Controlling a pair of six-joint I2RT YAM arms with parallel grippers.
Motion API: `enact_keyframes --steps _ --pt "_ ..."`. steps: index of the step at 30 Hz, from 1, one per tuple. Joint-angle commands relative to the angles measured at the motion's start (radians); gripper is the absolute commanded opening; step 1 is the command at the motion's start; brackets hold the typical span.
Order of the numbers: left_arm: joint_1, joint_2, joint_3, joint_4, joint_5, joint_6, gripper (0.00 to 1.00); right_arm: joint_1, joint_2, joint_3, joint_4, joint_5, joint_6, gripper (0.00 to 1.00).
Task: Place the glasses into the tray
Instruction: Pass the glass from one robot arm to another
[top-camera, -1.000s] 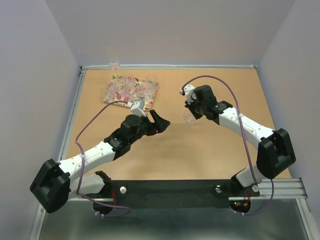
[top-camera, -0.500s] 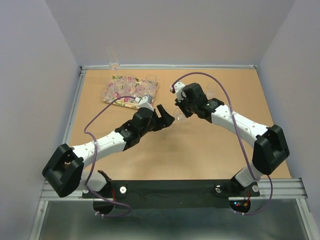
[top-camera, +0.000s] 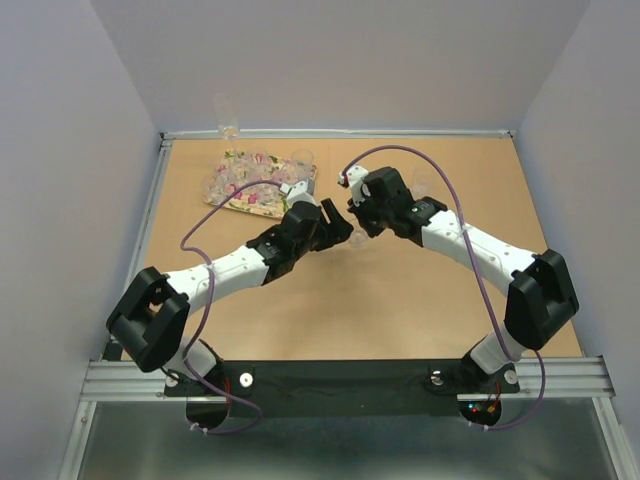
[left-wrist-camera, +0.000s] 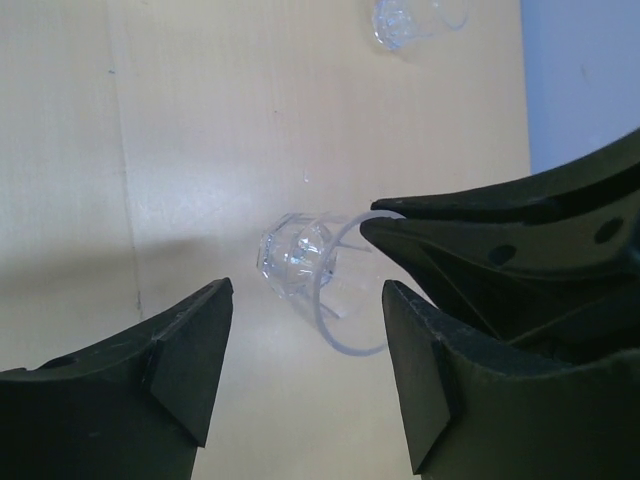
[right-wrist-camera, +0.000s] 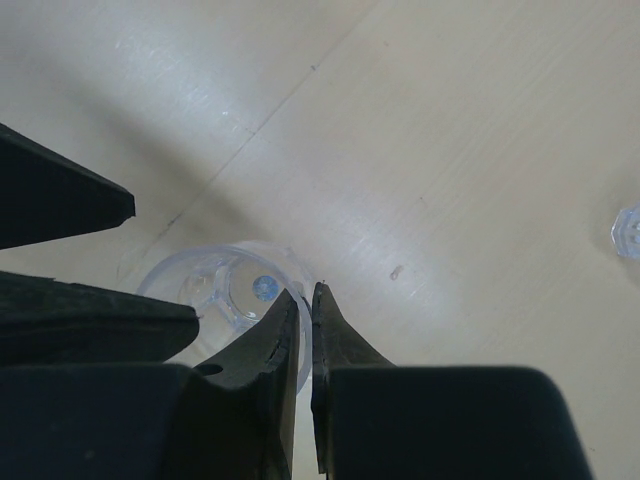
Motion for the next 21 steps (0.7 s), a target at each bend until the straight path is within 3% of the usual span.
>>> enact_keyframes --steps 1,7,15,16,18,21 --pt "-0.005 0.025 0.042 -0.033 -0.032 0.004 0.69 0.011 -0.027 0.042 0.022 -0.032 0.019 0.03" --pt "-0.012 0.063 0.090 -0.092 -0.099 0.031 0.59 0.011 -0.036 0.059 0.019 -0.055 0.030 0.03" --pt "-0.026 0.091 0.145 -0.157 -0.181 0.067 0.24 0.010 -0.046 0.054 0.018 -0.124 0.047 0.06" --pt "-0.028 0.095 0.150 -0.160 -0.182 0.068 0.13 0.011 -0.052 0.054 0.019 -0.147 0.051 0.06" --pt "-0.028 0.097 0.150 -0.165 -0.184 0.076 0.01 0.010 -0.053 0.059 0.018 -0.168 0.057 0.06" --pt "-0.028 0.097 0.142 -0.166 -0.185 0.096 0.00 0.010 -0.064 0.067 0.018 -0.184 0.061 0.06"
